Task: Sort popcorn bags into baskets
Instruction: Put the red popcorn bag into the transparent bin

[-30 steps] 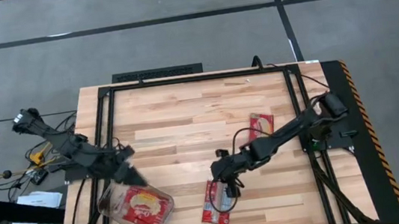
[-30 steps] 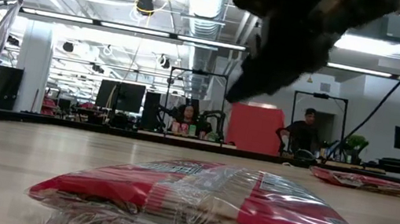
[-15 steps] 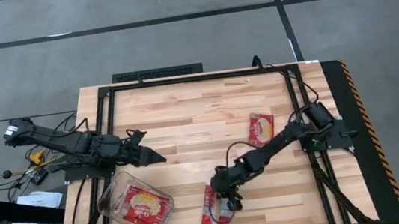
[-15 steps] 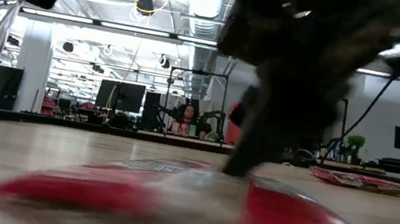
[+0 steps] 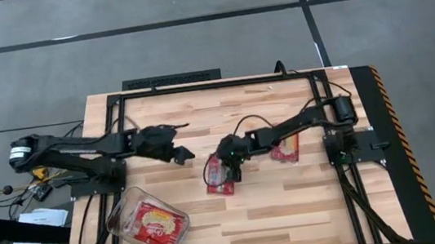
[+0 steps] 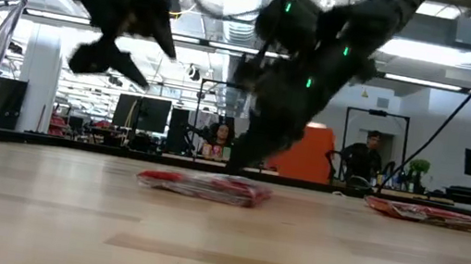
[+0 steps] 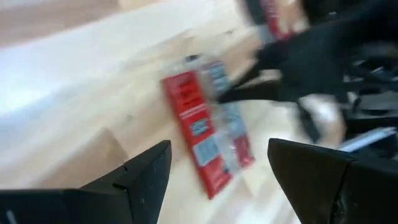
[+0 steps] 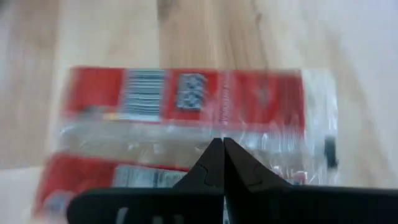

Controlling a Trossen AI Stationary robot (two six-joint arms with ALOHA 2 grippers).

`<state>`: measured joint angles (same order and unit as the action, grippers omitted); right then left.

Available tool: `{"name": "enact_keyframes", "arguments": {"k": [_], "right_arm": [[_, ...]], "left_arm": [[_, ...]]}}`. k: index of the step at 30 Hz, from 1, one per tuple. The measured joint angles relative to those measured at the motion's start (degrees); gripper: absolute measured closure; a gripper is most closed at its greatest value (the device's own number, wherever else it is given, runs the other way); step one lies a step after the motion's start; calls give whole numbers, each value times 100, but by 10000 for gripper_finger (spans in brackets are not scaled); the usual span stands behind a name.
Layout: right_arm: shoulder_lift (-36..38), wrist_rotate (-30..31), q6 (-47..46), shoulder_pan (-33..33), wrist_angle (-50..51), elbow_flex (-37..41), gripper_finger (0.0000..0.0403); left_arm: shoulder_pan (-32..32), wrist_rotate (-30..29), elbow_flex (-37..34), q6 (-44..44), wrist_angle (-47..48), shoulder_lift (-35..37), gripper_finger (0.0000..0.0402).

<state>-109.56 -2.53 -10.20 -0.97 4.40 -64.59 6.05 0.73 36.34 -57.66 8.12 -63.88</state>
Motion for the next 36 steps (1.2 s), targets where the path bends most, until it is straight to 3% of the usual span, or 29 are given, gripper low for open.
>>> {"name": "enact_keyframes", "arguments": {"k": [5, 12, 19, 27, 36], "right_arm": [[702, 251, -22, -351, 362, -87, 390], [545, 273, 210, -858, 636, -85, 391], [-43, 244, 227, -873, 227, -80, 392], [-568, 63, 110, -565, -450, -125, 389], [-607, 136, 28, 52, -1068, -152, 392]], "left_arm": [[823, 813, 0, 751, -831, -956, 145], [1146, 2161, 0, 868, -1529, -2284, 145], [1018, 2266, 7, 772, -1633, -2903, 145], [899, 2145, 4, 774, -1685, -2893, 145], [895, 2103, -2, 738, -1735, -2893, 145]]}}
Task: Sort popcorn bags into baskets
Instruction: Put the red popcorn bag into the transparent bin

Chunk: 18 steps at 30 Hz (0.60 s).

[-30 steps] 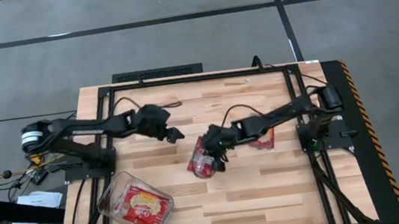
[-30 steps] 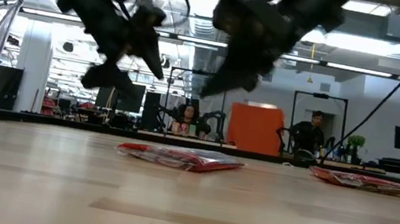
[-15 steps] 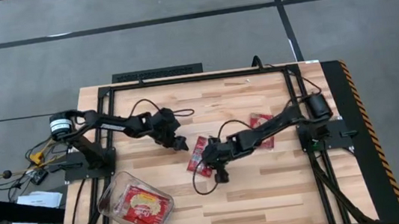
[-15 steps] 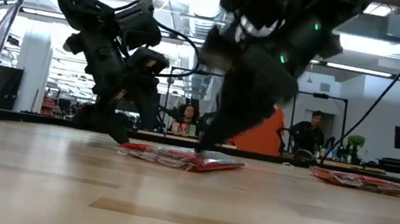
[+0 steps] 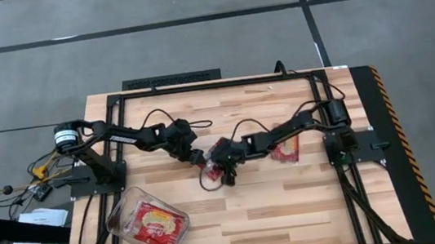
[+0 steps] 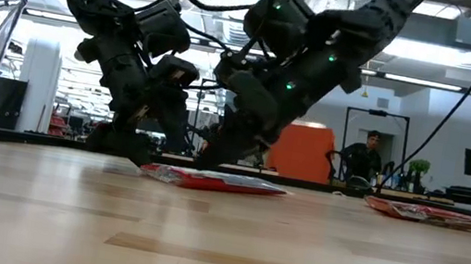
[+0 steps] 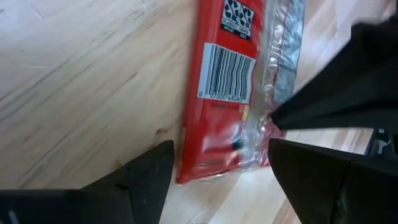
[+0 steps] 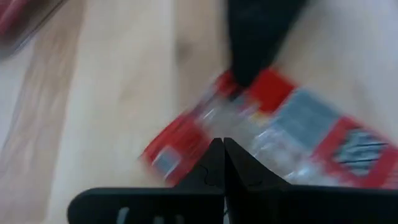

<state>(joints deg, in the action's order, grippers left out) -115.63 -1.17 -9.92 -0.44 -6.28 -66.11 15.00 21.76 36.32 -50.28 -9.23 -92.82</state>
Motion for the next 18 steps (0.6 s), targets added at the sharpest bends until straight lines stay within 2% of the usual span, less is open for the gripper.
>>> {"name": "enact_keyframes", "arguments": {"k": [6, 12, 18], "right_arm": [[57, -18, -21, 214, -48, 0, 389], [896, -25, 124, -76, 894, -14, 394], [715, 156, 180, -456, 860, -19, 391]], "left_arm": [[-2, -283, -4, -133, -203, -8, 145], [2, -137, 0, -87, 85, -9, 145], [-96, -151, -197, -227, -86, 0, 145]]}}
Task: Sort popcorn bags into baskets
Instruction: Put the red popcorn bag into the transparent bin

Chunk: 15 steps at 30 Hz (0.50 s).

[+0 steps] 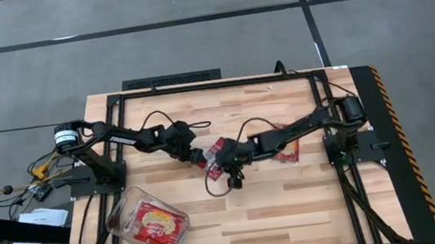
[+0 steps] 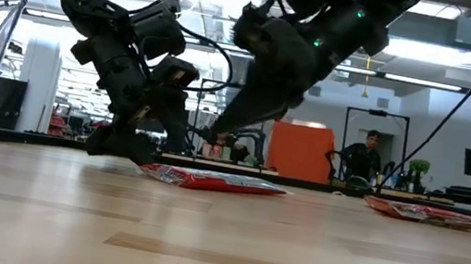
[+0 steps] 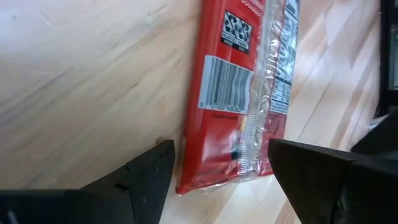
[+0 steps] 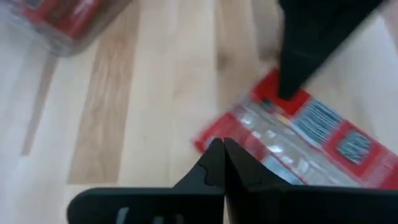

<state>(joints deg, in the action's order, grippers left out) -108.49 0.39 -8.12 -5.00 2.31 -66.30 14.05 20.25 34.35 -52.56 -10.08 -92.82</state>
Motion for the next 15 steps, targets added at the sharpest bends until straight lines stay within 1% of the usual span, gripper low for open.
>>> {"name": "enact_keyframes", "arguments": {"k": [3, 9, 15], "right_arm": [[-235, 40, -69, -96, 59, 35, 394], [-578, 19, -65, -169, -240, 15, 390], [-713, -47, -35, 58, -567, 21, 393]], "left_arm": [[-53, -61, -63, -111, -101, 0, 145], [-55, -64, -65, -219, -143, -2, 145], [-57, -114, -65, -345, -195, -2, 145]]}}
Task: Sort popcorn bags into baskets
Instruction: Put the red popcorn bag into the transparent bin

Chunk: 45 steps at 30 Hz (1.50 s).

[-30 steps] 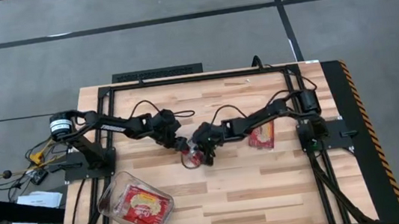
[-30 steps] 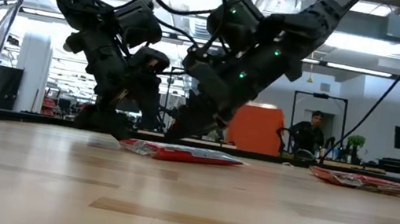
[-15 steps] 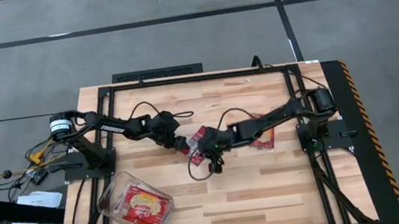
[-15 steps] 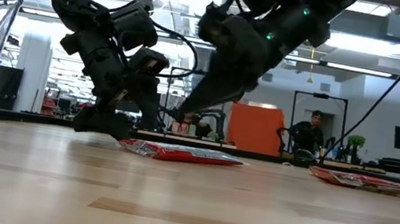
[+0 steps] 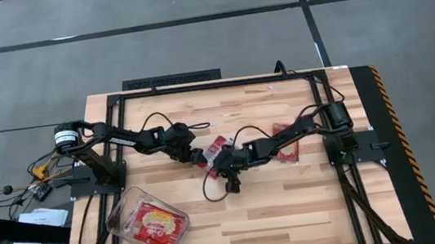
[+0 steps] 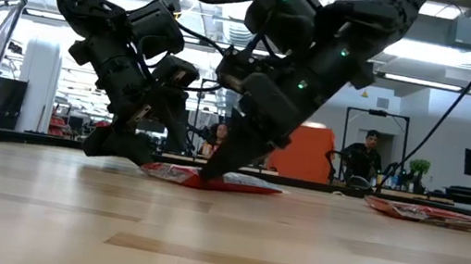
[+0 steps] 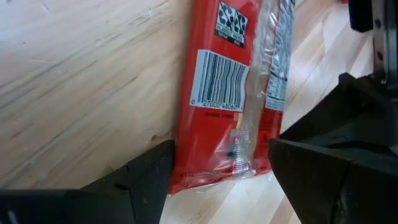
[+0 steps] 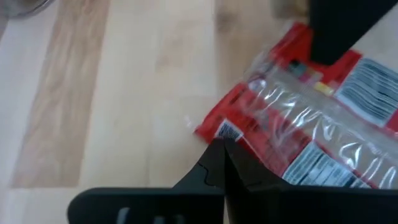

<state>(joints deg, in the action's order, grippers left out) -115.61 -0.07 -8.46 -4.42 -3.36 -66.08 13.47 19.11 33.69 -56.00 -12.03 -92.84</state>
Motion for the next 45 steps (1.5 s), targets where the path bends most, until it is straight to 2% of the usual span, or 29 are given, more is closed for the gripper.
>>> {"name": "enact_keyframes", "arguments": {"k": [10, 16, 19, 24, 32, 37, 45], "right_arm": [[0, 28, 146, 309, -310, -7, 391], [0, 18, 337, 339, -294, -7, 391], [289, 43, 221, 266, 107, 11, 391], [874, 520, 5, -20, 821, -12, 395], [344, 628, -124, -191, 895, 14, 392], [13, 623, -121, -159, 556, -20, 395], [-4, 579, 85, 86, 105, -2, 391]], "left_arm": [[-15, 61, 0, -38, -323, -4, 145], [-265, 47, -2, -70, -401, -13, 145], [-313, -47, -2, -74, -405, -13, 145], [-318, -231, -2, -136, -440, -11, 145], [-331, -306, -7, -179, -495, -9, 145], [-334, -330, -7, -177, -474, -9, 145], [-334, -438, -7, -215, -518, -7, 145]]}}
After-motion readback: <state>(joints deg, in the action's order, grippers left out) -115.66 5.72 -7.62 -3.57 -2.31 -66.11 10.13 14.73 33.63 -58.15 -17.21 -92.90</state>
